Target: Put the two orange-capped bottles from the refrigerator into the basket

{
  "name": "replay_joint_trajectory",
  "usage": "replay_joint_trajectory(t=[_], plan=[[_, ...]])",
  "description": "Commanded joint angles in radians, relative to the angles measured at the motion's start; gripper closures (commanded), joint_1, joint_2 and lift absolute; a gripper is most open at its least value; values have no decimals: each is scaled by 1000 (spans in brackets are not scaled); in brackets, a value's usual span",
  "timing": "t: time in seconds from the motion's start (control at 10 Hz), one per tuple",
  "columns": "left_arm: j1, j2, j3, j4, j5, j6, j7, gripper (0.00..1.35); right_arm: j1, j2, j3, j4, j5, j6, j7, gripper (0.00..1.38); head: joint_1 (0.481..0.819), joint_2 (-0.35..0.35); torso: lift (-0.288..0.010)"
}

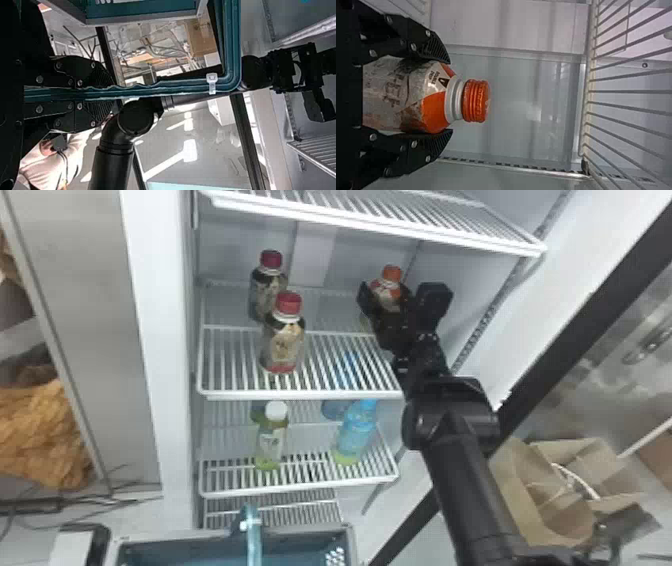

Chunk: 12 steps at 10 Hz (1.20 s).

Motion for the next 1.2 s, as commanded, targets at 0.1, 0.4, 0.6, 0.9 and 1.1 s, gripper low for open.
replay_joint_trajectory(t=[0.1, 0.4, 0.6, 0.9, 1.1], plan=[[2, 0, 0, 0, 2, 0, 0, 1197, 34, 2, 5, -48, 0, -2, 0, 978, 695, -350, -40], [4, 0, 2, 0, 4, -3, -1, 1197, 221, 6, 7, -368, -10, 64, 2, 978, 695, -350, -40], [7, 0, 2, 0, 6, -3, -1, 1197, 348, 11, -7, -522, -60, 120, 26, 976, 695, -350, -40], [9, 2, 2, 0, 6, -3, -1, 1197, 618, 14, -39, -890, -130, 219, 66, 976, 695, -350, -40], [11, 2, 2, -2, 6, -3, -3, 1197, 805, 15, -47, -1150, -192, 322, 80, 973, 695, -350, -40]])
